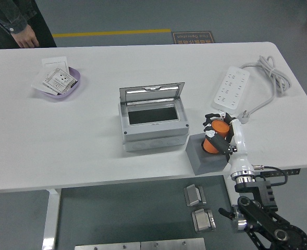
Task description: Pick up the cylinder from the cube,place it in the box,flap close box
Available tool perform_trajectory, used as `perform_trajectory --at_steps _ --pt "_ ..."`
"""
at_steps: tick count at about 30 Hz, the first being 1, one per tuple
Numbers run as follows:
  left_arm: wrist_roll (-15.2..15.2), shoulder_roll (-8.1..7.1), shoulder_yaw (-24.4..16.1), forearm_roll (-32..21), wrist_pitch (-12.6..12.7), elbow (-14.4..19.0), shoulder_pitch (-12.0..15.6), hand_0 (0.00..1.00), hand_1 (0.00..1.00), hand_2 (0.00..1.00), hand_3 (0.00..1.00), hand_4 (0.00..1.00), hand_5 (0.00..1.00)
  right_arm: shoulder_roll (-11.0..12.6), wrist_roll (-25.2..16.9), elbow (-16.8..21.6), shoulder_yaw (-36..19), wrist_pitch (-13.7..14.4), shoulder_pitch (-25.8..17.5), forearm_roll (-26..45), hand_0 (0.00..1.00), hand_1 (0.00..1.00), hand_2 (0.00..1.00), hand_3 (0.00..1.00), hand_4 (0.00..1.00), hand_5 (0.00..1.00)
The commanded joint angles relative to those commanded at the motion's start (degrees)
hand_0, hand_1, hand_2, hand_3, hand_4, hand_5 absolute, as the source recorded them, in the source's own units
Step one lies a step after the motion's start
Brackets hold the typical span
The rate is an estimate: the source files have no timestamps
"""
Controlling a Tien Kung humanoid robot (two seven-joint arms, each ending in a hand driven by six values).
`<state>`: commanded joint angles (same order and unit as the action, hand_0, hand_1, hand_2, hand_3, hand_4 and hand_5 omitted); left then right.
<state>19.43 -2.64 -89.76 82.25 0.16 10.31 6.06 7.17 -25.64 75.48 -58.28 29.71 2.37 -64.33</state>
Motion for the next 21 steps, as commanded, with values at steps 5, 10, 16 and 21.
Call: perform_trajectory --at_steps 5,10,16,21 --pt "0.0 -0.05 -0.1 0.2 0.0 0.0 0.0 0.639 0.640 0.527 0.619 0.680 0.322 -0.1 0.1 -0.6 -0.3 0.3 0.6 -0.5 0.251 0.190 0.252 0.274 0.002 0.002" --pt "0.0 -0.03 -0.2 0.4 0.0 0.0 -0.1 0.640 0.640 0.527 0.619 0.678 0.321 0.0 0.5 -1.2 -0.5 1.1 1.8 -1.6 0.241 0.200 0.246 0.275 0.002 0.002" --pt "0.0 -0.04 -0.3 0.6 0.0 0.0 -0.2 0.640 0.641 0.527 0.619 0.676 0.321 1.6 5.2 -0.3 1.2 3.7 5.5 -8.0 0.241 0.203 0.243 0.276 0.002 0.002" --pt "0.3 -0.14 -0.8 1.2 0.1 0.0 -0.2 0.640 0.642 0.527 0.620 0.675 0.320 2.4 11.7 0.0 4.4 4.8 10.9 -16.1 0.238 0.205 0.244 0.277 0.002 0.002"
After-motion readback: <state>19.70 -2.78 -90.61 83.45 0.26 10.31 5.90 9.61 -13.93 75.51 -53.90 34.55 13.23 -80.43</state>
